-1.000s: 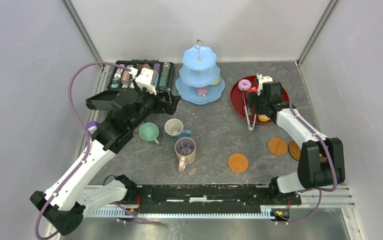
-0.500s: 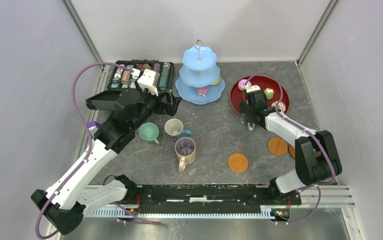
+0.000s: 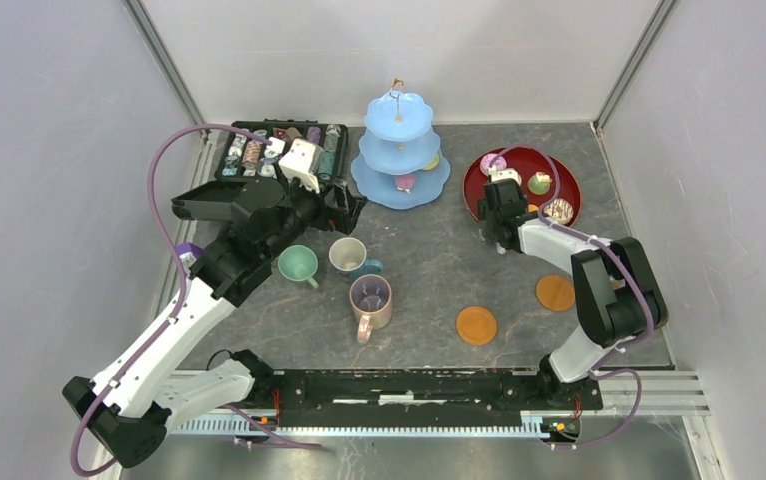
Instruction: Serve the afternoon tea
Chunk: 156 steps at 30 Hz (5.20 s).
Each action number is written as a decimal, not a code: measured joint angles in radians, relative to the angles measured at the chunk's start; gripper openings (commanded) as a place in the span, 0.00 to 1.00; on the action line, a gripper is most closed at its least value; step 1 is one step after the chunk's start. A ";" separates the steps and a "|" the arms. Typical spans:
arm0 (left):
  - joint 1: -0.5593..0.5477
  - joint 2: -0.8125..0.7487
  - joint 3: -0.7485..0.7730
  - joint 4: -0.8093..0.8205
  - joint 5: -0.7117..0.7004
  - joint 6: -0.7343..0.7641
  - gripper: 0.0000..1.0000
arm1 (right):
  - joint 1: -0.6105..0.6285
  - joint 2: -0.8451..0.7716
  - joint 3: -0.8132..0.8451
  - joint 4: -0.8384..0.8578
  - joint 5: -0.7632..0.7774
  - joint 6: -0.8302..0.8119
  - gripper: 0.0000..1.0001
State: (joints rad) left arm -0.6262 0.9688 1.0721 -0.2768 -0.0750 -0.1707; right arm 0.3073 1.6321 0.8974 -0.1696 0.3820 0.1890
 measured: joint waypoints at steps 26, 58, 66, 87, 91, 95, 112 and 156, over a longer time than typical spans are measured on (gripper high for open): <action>-0.010 0.012 0.000 0.000 0.025 0.000 1.00 | -0.003 -0.262 -0.216 0.010 -0.098 0.038 0.40; -0.011 0.020 0.000 0.000 0.025 0.000 1.00 | -0.034 -0.457 -0.208 -0.103 -0.088 -0.017 0.56; -0.011 0.020 0.000 0.000 0.025 0.000 1.00 | -0.034 -0.448 -0.137 -0.128 -0.090 -0.091 0.57; -0.011 0.021 0.000 0.000 0.025 0.000 1.00 | -0.034 -0.189 -0.128 0.020 -0.089 -0.011 0.75; -0.011 0.024 0.000 0.000 0.025 0.000 1.00 | -0.034 -0.157 -0.128 0.034 -0.081 0.002 0.76; -0.011 0.027 0.000 0.000 0.025 0.000 1.00 | -0.034 -0.153 -0.128 0.042 -0.074 0.008 0.73; -0.011 0.035 0.000 0.000 0.025 0.000 1.00 | -0.034 -0.084 -0.127 0.109 -0.037 0.013 0.48; -0.016 0.039 0.000 0.000 0.024 0.000 1.00 | 0.366 0.029 0.162 0.129 -0.424 -0.092 0.22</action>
State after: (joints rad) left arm -0.6418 1.0080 1.0721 -0.2768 -0.0505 -0.1711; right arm 0.6731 1.6611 1.0592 -0.0406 -0.0422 0.0971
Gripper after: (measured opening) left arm 0.996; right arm 0.476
